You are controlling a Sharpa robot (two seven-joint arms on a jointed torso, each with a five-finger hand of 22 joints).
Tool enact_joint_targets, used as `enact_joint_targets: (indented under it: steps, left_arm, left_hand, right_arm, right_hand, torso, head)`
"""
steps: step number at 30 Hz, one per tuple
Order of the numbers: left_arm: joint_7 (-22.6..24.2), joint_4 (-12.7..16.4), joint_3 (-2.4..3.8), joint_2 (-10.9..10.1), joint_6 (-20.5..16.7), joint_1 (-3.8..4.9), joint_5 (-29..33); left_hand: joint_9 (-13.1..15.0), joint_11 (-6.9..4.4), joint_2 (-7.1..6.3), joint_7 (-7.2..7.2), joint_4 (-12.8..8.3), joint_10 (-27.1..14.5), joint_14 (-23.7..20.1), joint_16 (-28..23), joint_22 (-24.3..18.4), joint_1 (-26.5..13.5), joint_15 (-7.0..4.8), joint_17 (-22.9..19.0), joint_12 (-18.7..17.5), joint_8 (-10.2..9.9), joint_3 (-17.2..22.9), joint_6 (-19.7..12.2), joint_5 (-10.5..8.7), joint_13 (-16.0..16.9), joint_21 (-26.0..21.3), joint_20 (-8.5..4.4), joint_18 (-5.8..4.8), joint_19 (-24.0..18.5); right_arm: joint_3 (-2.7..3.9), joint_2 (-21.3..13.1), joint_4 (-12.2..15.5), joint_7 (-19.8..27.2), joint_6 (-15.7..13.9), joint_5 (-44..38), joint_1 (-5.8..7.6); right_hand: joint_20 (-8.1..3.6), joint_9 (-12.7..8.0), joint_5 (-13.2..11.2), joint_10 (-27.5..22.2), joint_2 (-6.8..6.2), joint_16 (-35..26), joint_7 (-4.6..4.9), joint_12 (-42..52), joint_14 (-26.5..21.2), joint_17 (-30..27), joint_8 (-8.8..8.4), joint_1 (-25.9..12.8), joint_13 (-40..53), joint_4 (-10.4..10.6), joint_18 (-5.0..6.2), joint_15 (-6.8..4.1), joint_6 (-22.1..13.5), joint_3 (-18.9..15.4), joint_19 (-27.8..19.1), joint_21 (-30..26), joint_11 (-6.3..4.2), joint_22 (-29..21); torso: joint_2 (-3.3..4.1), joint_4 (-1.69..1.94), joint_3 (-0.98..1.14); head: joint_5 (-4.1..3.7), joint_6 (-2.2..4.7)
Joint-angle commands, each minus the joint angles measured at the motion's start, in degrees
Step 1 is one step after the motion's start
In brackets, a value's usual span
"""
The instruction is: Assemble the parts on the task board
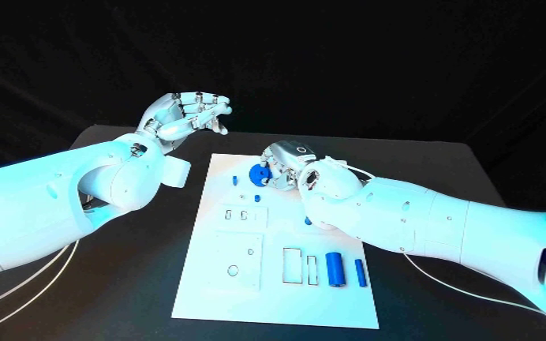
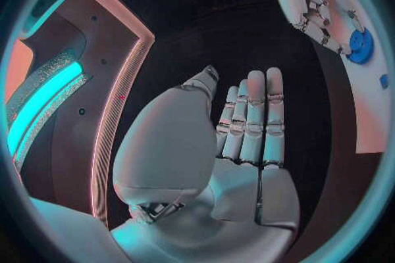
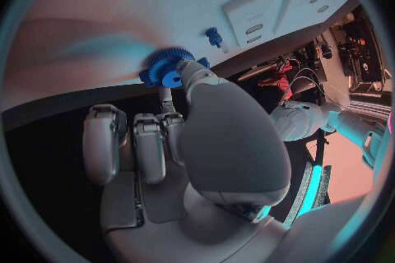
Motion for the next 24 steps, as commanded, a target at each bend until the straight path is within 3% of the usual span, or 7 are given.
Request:
enact_joint_targets:
  steps: [1, 9, 15, 17, 24]
  left_arm:
    - [0.41, 0.04, 0.04, 0.16, 0.99, 0.14, 0.07]
    - [0.28, -0.01, 0.04, 0.16, 0.89, 0.14, 0.07]
    - [0.2, -0.01, 0.04, 0.16, 0.88, 0.14, 0.07]
    - [0.18, -0.01, 0.04, 0.15, 0.88, 0.14, 0.07]
    - [0.15, -0.02, 0.04, 0.05, 0.86, 0.14, 0.07]
  left_hand:
    - [0.11, 0.02, 0.09, 0.14, 0.01, -0.5, -0.46, 0.24, 0.11, -0.46, 0.06, -0.09, -0.24, -0.19, -0.11, -0.45, -0.15, 0.11, 0.32, 0.09, 0.62, -0.42]
    - [0.11, 0.02, 0.09, 0.14, 0.01, -0.5, -0.46, 0.24, 0.11, -0.46, 0.06, -0.09, -0.24, -0.19, -0.11, -0.45, -0.15, 0.11, 0.32, 0.09, 0.62, -0.42]
    - [0.12, 0.03, 0.08, 0.17, 0.02, -0.54, -0.48, 0.26, 0.12, -0.47, 0.07, -0.09, -0.24, -0.21, -0.13, -0.5, -0.16, 0.13, 0.35, 0.1, 0.63, -0.45]
    - [0.12, 0.03, 0.08, 0.17, 0.02, -0.54, -0.48, 0.26, 0.12, -0.47, 0.07, -0.09, -0.24, -0.21, -0.13, -0.5, -0.16, 0.13, 0.35, 0.1, 0.63, -0.45]
    - [0.12, 0.03, 0.08, 0.17, 0.02, -0.54, -0.48, 0.26, 0.12, -0.47, 0.07, -0.09, -0.24, -0.21, -0.13, -0.5, -0.16, 0.13, 0.35, 0.1, 0.63, -0.45]
  right_arm:
    - [-0.13, 0.16, -0.59, 0.29, 1.98, -0.74, -0.28]
    - [-0.18, 0.29, -0.55, 0.64, 2.14, -0.58, -0.35]
    - [-0.2, 0.4, -0.76, 0.91, 2.11, 0.19, -0.36]
    - [-0.2, 0.41, -0.79, 0.97, 2.44, 0.44, -0.36]
    - [-0.22, 0.34, -0.7, 1.07, 3.35, 1.04, -0.36]
  right_hand:
    - [0.15, -0.04, -0.42, 1.41, 0.13, 0.2, 0.29, 0.22, 5.61, 13.39, -0.15, -0.29, 8.58, -0.02, -0.68, -0.3, 0.04, 0.49, 0.24, 0.05, 0.03, 5.16]
    - [0.27, -0.18, -0.99, 1.18, -0.55, 0.15, 0.52, -0.04, 5.57, 13.22, -0.72, -1.16, 8.3, 0.02, -0.61, -0.14, -0.36, 0.93, 0.05, -0.23, 0.23, 4.96]
    - [1.08, -0.96, -4.15, 0.21, -1.39, 0.1, 1.71, -1.0, 5.53, 13.07, -3.68, -4.34, 7.2, 0.33, -0.52, 0.86, -3.97, 0.16, -0.27, -0.76, 1.32, 4.69]
    - [1.45, -1.09, -3.64, -0.04, -1.06, 0.12, 2.04, -1.22, 5.54, 13.09, -4.6, -6.31, 6.96, 0.42, -0.5, 1.2, -4.8, -0.97, -0.29, -0.87, 1.66, 4.71]
    - [1.75, -0.98, -1.82, -0.23, -0.1, 0.16, 2.2, -1.37, 5.56, 13.23, -5.47, -9.61, 6.82, 0.57, -0.48, 1.41, -4.87, -3.48, -0.24, -0.95, 1.85, 4.84]
  torso:
    - [-0.04, 0.07, 0.0]
    - [-0.06, -0.1, -0.05]
    - [-0.08, -0.1, -0.09]
    - [-0.06, -0.06, -0.06]
    - [-0.05, -0.1, -0.03]
  head:
    - [0.01, -0.12]
    - [0.22, -0.11]
    - [0.12, -0.02]
    - [0.09, -0.02]
    - [0.01, -0.06]
